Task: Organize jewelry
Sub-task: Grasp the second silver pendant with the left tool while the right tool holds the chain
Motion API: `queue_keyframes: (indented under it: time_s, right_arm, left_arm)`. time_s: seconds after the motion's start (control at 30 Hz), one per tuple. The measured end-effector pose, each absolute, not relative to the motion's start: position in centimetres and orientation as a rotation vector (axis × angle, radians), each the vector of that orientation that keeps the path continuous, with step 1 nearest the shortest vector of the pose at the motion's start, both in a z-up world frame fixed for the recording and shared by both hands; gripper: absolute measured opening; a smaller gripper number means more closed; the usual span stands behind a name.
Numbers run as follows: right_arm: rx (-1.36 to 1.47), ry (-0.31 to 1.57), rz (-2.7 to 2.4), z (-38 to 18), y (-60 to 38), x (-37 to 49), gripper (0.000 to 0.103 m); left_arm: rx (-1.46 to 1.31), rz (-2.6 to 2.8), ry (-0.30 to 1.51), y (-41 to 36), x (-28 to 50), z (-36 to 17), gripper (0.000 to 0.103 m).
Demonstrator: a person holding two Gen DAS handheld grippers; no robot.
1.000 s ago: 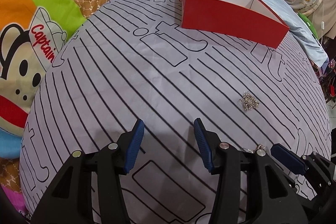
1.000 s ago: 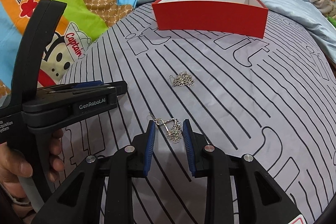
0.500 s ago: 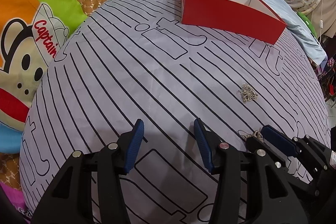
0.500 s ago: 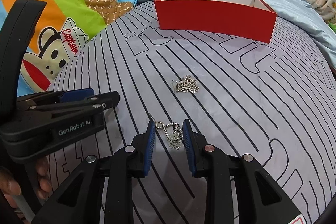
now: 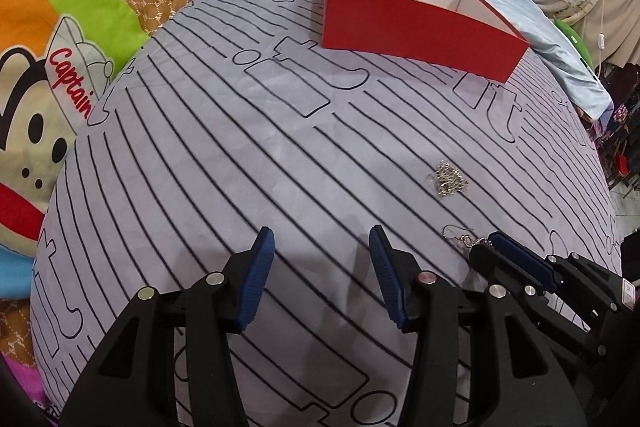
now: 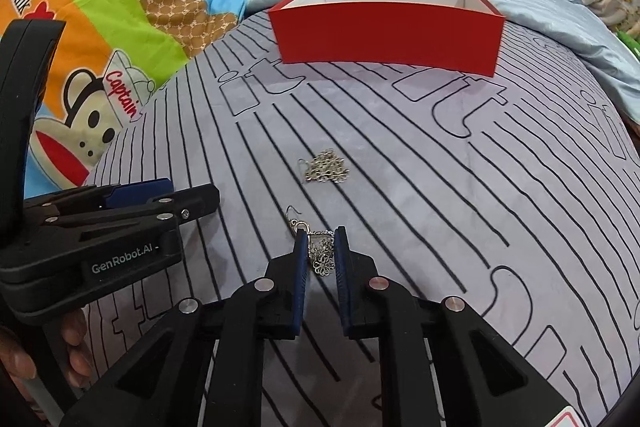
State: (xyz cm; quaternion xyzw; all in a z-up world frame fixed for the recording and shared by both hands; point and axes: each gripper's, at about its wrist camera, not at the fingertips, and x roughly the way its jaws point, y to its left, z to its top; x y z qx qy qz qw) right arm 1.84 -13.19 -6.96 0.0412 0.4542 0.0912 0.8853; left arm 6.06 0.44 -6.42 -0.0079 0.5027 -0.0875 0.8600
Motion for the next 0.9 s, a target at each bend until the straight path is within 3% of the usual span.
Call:
queue_keyframes:
  time_s: [0.57, 0.67, 0.73, 0.9]
  right_arm:
    - [0.192, 0.902, 0.038, -5.1, -19.5, 2.1, 0.013]
    - [0.194, 0.902, 0.037, -5.1, -19.7, 2.1, 0.013]
    - [0.194, 0.903, 0.039, -5.2, -19.7, 2.1, 0.013]
    - [0.197, 0.905, 0.042, -5.3, -19.7, 2.2, 0.013]
  left_arm:
    - [0.030, -0.321, 1.048, -6.8, 8.5, -6.7, 0.046]
    - [0.049, -0.316, 1.035, -7.3, 8.6, -6.8, 0.039]
    - [0.055, -0.317, 1.027, -7.4, 8.6, -6.8, 0.027]
    - [0.056, -0.327, 1.018, -7.3, 8.5, -6.8, 0.021]
